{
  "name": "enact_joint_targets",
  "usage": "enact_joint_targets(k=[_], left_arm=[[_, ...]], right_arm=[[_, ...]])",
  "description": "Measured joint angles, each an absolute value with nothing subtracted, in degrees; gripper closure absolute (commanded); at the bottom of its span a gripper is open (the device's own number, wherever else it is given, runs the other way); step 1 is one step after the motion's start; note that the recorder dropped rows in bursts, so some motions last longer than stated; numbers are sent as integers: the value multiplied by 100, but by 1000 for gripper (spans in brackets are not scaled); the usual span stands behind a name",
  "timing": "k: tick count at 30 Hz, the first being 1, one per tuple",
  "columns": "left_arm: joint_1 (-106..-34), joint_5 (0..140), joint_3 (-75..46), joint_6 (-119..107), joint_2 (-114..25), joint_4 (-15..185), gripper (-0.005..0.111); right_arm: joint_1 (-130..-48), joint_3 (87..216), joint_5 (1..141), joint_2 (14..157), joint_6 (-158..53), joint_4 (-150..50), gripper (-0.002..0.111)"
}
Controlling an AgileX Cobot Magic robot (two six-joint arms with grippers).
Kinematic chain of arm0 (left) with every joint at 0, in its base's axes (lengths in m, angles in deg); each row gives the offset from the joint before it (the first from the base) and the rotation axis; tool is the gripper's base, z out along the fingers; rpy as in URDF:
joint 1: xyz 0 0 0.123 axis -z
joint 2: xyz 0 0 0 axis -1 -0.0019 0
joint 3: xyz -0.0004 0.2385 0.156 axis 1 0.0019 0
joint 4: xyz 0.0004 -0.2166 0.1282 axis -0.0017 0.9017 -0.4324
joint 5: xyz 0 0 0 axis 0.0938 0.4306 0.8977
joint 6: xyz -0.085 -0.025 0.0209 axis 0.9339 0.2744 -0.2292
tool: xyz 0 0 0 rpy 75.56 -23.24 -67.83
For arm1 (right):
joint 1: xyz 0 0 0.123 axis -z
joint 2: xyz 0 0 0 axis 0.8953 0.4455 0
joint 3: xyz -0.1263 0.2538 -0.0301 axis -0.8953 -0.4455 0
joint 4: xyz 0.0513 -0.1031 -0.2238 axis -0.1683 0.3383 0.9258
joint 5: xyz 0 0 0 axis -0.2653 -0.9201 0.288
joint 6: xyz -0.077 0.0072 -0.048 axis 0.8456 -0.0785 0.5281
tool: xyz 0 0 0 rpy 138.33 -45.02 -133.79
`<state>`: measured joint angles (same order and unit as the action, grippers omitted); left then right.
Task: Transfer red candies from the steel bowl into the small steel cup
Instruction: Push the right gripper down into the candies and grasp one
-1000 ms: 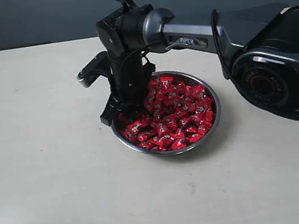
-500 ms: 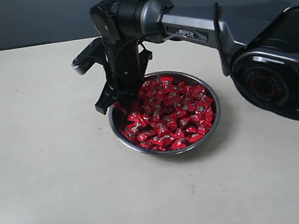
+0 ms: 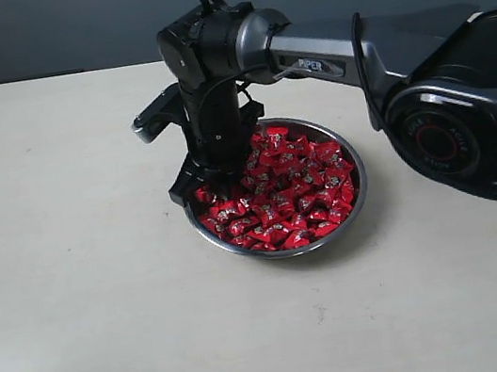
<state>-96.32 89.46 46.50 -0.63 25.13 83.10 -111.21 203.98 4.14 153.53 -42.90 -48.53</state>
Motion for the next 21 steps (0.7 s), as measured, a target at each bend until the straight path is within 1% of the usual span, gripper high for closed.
enact_joint_targets(k=[17, 21], left_arm=[[-9632, 8946, 4650, -63, 2513, 8310, 106], [-9632, 8946, 4650, -63, 2513, 8310, 106]], right_arm=[[-11121, 20387, 414, 15336, -4303, -4828, 100], [-11121, 20387, 414, 15218, -4303, -4828, 103]])
